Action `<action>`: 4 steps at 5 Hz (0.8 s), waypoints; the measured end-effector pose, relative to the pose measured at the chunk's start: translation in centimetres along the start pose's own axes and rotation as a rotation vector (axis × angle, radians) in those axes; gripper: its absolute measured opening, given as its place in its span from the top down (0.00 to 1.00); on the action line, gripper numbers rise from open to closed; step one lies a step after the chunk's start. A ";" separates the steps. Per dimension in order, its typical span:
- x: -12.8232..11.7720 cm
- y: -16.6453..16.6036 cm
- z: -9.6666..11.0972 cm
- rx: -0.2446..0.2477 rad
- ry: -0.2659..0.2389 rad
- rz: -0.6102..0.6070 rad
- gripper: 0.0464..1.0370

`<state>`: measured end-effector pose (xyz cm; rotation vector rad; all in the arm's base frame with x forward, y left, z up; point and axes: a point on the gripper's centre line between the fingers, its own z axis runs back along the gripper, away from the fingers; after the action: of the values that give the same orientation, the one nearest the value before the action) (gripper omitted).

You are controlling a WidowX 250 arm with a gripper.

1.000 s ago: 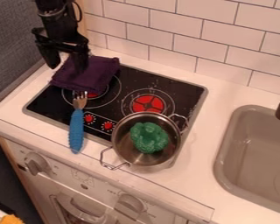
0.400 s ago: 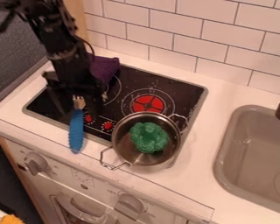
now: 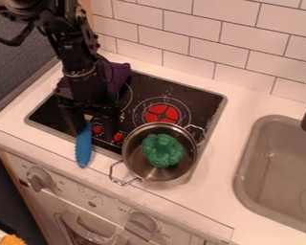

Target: Put the blue fork on the upper right corner of the burner

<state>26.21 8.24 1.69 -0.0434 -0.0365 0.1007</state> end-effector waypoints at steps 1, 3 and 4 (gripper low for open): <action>0.4 -0.1 -0.3 0.042 0.017 -0.009 0.04; -0.3 -0.3 0.2 0.046 0.019 -0.008 0.04; -0.7 -0.3 0.9 0.046 0.008 -0.004 0.04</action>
<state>25.52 7.88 2.59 0.0023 -0.0264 0.0978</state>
